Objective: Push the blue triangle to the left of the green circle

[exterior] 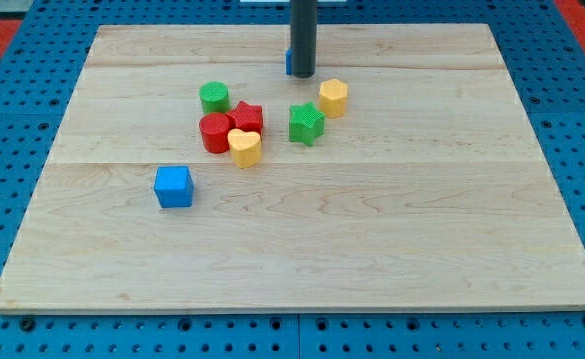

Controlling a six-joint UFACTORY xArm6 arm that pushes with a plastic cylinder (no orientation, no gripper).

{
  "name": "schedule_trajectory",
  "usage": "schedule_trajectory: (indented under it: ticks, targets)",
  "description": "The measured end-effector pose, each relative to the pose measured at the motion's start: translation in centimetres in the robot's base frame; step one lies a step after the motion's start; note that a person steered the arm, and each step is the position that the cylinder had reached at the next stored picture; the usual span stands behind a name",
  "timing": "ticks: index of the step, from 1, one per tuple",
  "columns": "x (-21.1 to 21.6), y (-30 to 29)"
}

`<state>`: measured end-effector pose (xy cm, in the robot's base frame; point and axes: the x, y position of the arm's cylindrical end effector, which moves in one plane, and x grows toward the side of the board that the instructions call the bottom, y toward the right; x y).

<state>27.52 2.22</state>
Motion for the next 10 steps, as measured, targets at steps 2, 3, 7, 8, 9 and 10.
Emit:
schedule_trajectory:
  ticks: [2, 3, 7, 8, 9, 10]
  targets:
    - [-3.3, 4.4]
    - [-3.8, 1.3]
    - [-2.1, -17.6]
    - [-2.0, -15.8]
    - [-0.6, -14.2]
    - [2.8, -21.0]
